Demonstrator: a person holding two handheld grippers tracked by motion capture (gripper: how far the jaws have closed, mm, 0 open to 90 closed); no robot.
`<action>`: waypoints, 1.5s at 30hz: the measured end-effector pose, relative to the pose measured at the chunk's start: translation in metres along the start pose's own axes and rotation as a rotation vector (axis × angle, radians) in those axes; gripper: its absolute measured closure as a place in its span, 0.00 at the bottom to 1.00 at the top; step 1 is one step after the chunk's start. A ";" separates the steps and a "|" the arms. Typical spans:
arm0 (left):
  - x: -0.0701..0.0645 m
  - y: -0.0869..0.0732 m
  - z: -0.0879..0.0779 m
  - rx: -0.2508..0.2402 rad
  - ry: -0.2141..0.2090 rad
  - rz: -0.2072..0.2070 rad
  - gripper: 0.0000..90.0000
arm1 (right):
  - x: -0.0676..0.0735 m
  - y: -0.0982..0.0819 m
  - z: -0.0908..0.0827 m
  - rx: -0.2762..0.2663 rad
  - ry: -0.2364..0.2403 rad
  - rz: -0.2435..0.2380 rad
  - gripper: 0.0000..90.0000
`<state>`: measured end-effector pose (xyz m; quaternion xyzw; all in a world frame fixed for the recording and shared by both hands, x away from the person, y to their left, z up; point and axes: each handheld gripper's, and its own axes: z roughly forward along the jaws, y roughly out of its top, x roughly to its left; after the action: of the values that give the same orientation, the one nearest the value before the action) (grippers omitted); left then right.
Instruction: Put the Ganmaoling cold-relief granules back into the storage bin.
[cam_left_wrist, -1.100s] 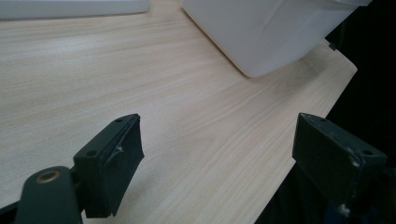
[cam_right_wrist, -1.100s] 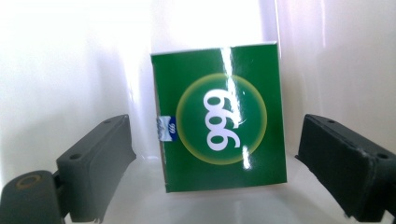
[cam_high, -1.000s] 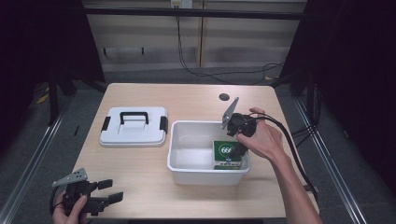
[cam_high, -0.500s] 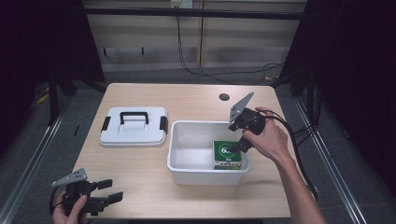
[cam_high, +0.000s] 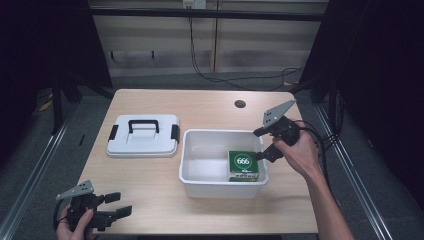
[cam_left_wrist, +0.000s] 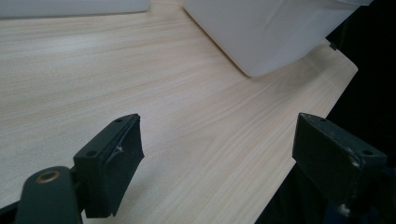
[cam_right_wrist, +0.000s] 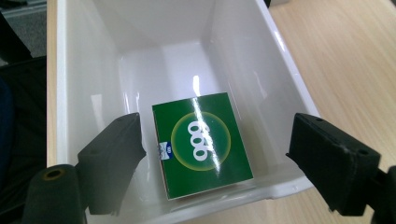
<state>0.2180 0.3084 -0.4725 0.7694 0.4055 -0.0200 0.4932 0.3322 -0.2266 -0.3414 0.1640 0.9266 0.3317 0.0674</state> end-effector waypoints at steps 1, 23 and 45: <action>0.000 0.000 0.000 0.001 0.000 0.001 0.18 | 0.000 -0.001 -0.001 -0.004 -0.008 -0.002 0.21; -0.001 0.000 0.001 0.000 0.001 0.001 0.18 | 0.021 -0.063 -0.036 -0.154 -0.207 0.115 0.16; 0.000 0.002 0.000 -0.019 0.025 -0.009 0.18 | 0.049 -0.147 -0.042 -0.236 -0.290 0.327 0.15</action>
<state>0.2192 0.3084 -0.4714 0.7632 0.4151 -0.0088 0.4952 0.2386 -0.3407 -0.4034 0.3486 0.8231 0.4173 0.1637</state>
